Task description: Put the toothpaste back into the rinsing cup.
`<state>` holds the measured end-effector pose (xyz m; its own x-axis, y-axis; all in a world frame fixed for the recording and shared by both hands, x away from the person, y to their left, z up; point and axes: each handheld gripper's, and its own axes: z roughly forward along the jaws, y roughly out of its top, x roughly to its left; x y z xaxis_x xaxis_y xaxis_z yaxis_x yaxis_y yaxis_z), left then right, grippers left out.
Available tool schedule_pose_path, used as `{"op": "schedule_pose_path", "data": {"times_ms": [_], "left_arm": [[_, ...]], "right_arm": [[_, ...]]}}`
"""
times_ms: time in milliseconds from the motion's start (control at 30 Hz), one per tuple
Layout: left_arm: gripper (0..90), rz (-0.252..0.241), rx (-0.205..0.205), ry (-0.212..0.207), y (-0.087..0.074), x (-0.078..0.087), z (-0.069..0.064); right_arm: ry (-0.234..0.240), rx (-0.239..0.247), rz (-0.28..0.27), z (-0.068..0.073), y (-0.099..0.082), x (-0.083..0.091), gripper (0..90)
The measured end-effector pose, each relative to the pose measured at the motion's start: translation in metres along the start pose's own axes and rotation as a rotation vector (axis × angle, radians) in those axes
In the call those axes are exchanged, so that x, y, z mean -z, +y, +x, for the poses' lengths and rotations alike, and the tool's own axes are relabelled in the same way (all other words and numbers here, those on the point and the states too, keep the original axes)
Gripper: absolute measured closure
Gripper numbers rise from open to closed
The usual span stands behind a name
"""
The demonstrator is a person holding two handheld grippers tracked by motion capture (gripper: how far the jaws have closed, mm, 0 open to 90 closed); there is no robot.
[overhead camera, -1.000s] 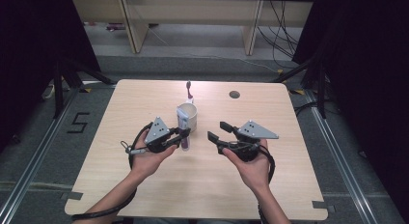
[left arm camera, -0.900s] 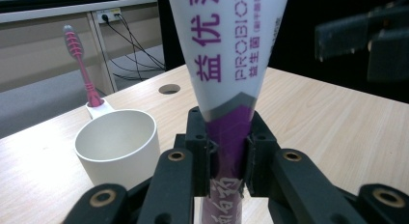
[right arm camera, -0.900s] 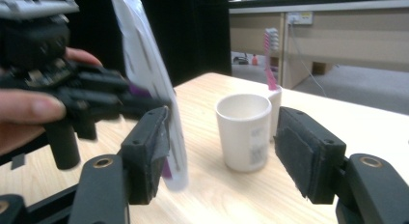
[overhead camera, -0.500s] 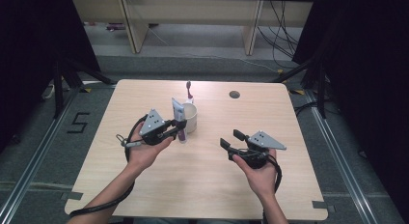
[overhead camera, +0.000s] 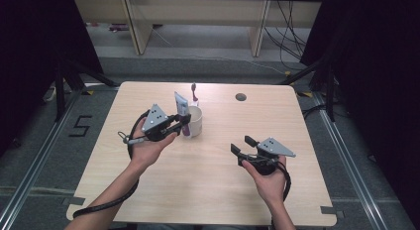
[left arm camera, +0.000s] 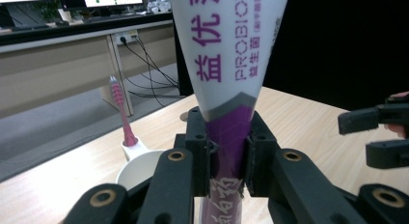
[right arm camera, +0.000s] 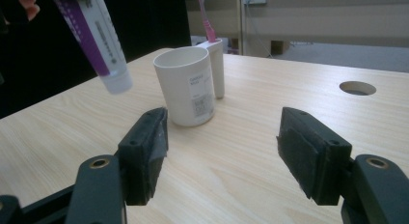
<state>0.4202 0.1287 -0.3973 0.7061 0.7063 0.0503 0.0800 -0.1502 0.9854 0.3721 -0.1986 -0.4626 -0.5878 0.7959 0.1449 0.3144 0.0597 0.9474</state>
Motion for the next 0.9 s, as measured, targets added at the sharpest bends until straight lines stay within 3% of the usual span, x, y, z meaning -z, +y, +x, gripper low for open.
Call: {"op": "schedule_pose_path", "data": {"times_ms": [33, 67, 100, 200, 300, 367, 400, 433, 467, 500, 900], "left_arm": [[76.5, -0.001, -0.005, -0.001, 0.001, 0.0, 0.001], [76.4, -0.004, -0.003, 0.001, 0.002, -0.001, 0.001], [76.5, -0.004, -0.007, 0.003, 0.003, -0.001, 0.002], [76.4, -0.01, -0.006, 0.009, 0.005, -0.002, 0.004], [76.4, -0.015, -0.007, 0.015, 0.008, -0.004, 0.007], [76.4, -0.023, -0.007, 0.018, 0.011, -0.005, 0.008], [76.4, -0.024, -0.009, 0.018, 0.012, -0.005, 0.009], [76.4, -0.027, -0.008, 0.02, 0.013, -0.006, 0.01], [76.4, -0.029, -0.008, 0.022, 0.014, -0.007, 0.01], [76.4, -0.032, -0.01, 0.024, 0.016, -0.007, 0.011], [76.3, -0.056, -0.02, 0.056, 0.023, -0.022, 0.023]], "right_arm": [[-0.01, 0.017, -0.025, -0.001, -0.001, -0.001, 35.8], [0.003, -0.019, -0.01, 0.001, -0.002, -0.001, 35.8], [0.003, -0.02, -0.008, 0.002, -0.003, -0.001, 35.8], [-0.004, -0.007, 0.005, 0.0, -0.003, 0.0, 35.8], [-0.01, 0.005, -0.016, -0.002, -0.003, 0.0, 35.7], [-0.006, -0.021, -0.016, -0.001, -0.004, 0.0, 35.7], [-0.018, 0.006, -0.023, -0.003, -0.003, 0.0, 35.7], [-0.018, -0.019, -0.013, -0.001, -0.004, 0.001, 35.7], [-0.02, 0.002, -0.013, -0.003, -0.003, 0.001, 35.7], [-0.013, -0.021, -0.008, -0.002, -0.004, 0.0, 35.7], [-0.012, -0.039, -0.008, -0.003, -0.006, 0.0, 35.6]]}}
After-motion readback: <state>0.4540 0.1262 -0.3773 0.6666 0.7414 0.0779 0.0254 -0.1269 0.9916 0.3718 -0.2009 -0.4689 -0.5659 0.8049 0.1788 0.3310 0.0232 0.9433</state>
